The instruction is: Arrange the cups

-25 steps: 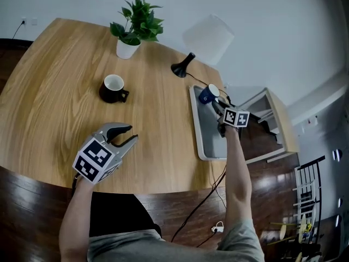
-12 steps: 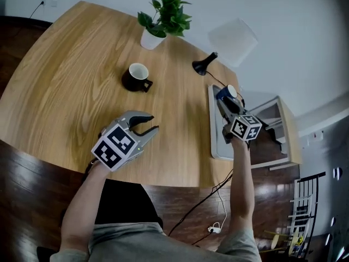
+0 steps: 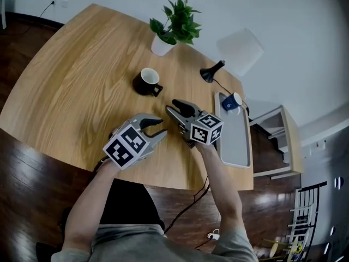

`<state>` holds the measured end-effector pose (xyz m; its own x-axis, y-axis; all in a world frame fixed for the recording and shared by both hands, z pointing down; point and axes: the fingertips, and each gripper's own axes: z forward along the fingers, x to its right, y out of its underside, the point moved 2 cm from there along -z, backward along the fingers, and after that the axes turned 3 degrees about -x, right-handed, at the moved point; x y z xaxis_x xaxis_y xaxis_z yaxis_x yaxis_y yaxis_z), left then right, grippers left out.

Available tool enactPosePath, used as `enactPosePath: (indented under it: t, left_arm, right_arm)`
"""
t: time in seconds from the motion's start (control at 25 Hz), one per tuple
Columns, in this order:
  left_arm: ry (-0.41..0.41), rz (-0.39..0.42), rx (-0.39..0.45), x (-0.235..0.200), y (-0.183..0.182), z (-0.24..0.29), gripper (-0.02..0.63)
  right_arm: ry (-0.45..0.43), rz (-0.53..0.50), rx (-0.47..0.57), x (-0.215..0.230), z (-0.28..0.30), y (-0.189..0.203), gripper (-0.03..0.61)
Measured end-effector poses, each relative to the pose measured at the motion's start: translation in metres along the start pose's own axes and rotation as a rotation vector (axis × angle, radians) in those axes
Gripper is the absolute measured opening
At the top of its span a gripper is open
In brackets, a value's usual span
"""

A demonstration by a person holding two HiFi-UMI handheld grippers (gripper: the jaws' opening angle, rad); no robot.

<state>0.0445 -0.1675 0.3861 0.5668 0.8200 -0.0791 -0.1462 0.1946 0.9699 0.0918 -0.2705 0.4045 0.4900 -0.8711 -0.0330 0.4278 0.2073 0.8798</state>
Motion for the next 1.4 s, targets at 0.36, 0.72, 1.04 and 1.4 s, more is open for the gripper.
enactPosePath:
  t: [0.36, 0.72, 1.04, 1.4]
  left_arm:
    - [-0.001, 0.001, 0.002, -0.001, 0.0, 0.0, 0.124]
    - [0.0, 0.001, 0.002, -0.001, 0.0, -0.001, 0.124]
    - [0.004, 0.0, 0.002, -0.001, 0.0, -0.002, 0.124]
    - [-0.005, 0.008, -0.001, -0.008, 0.006, -0.011, 0.124]
  right_arm:
    - [0.064, -0.222, -0.084, 0.006, 0.057, -0.033, 0.187]
    - [0.087, -0.268, -0.224, 0.001, 0.079, -0.034, 0.106]
    - [0.026, -0.005, -0.099, -0.003, 0.065, -0.038, 0.085]
    - [0.082, 0.057, -0.011, 0.002, 0.002, -0.033, 0.086]
